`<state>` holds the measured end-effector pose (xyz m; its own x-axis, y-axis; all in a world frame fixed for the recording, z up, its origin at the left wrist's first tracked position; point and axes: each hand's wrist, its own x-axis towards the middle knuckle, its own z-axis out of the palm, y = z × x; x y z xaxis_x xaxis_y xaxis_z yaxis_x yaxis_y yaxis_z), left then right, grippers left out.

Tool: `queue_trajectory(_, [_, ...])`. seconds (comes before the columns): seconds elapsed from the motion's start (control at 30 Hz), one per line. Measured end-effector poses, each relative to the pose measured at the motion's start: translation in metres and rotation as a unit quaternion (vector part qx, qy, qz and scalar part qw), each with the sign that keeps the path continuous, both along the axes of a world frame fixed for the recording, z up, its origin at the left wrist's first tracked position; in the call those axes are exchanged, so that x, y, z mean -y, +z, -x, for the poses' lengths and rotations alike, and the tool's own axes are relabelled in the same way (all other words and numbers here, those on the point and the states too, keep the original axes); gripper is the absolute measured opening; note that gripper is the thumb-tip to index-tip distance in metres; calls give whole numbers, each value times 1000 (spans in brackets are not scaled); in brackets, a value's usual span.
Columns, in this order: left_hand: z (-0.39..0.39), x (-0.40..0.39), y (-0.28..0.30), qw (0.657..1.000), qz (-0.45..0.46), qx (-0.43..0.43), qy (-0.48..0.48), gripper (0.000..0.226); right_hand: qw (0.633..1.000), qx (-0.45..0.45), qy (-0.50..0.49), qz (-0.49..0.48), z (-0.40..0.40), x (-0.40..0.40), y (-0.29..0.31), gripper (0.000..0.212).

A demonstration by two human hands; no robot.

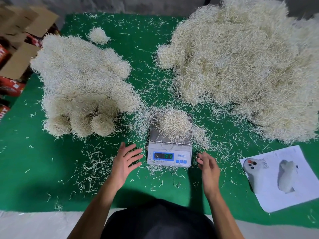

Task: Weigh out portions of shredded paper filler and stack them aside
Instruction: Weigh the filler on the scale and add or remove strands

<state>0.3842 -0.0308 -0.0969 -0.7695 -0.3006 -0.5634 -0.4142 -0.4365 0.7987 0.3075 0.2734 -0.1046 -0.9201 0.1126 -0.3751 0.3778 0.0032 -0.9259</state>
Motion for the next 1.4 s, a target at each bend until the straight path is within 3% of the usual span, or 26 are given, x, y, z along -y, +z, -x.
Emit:
queue_trajectory(0.07, [-1,-1,-1,1000,-11,2,7,74,999,-10,19,-37,3,6,8,34])
queue_trajectory(0.17, [2,-4,2,1000,-17,4,10,78,983,-70,88,-146,27,24,28,76])
queue_trajectory(0.27, [6,-7,3,1000,-10,7,7,74,950,-159,132,-235,67,57,48,102])
queue_trajectory(0.33, [10,-8,2,1000,-3,7,7,72,909,-195,176,-323,93,85,60,111])
queue_trajectory(0.4, [15,-6,3,1000,8,2,-1,74,847,-191,250,-429,110,110,66,110])
queue_trajectory(0.47, [22,-4,9,1000,17,-7,-9,71,770,-139,344,-518,114,128,66,91])
queue_trajectory(0.5, [26,-3,12,1000,19,-13,-9,66,751,-114,368,-537,112,133,66,82])
queue_trajectory(0.53, [30,-3,16,1000,23,-19,-7,61,756,-97,370,-532,109,135,65,78])
queue_trajectory(0.57, [35,-3,21,999,31,-29,-8,54,789,-79,355,-495,106,136,67,77])
queue_trajectory(0.63, [47,-4,32,997,55,-48,-18,44,902,-30,295,-314,98,138,74,84])
queue_trajectory(0.7, [59,-8,49,995,77,-61,-36,41,964,31,233,-121,95,140,81,78])
queue_trajectory(0.8, [76,-13,68,996,69,-50,-38,74,977,81,193,-32,92,143,92,29])
queue_trajectory(0.87, [86,-14,78,994,94,-31,-55,89,981,84,175,-17,96,145,94,39])
queue_trajectory(1.0, [95,-18,90,974,217,-43,-58,46,984,94,133,-72,108,146,102,52])
queue_trajectory(1.1, [90,-16,103,978,191,-80,-23,27,990,77,80,-86,126,144,107,50])
queue_trajectory(1.23, [87,-3,104,991,85,-98,36,53,995,95,-5,-10,160,131,118,27])
queue_trajectory(1.3, [83,7,98,987,146,-70,21,57,992,110,-47,33,171,125,122,21])
queue_trajectory(1.37, [82,19,97,967,256,-17,6,70,989,123,-25,78,174,126,124,46])
queue_trajectory(1.4, [83,25,94,965,261,-23,3,75,990,125,27,65,171,129,127,58])
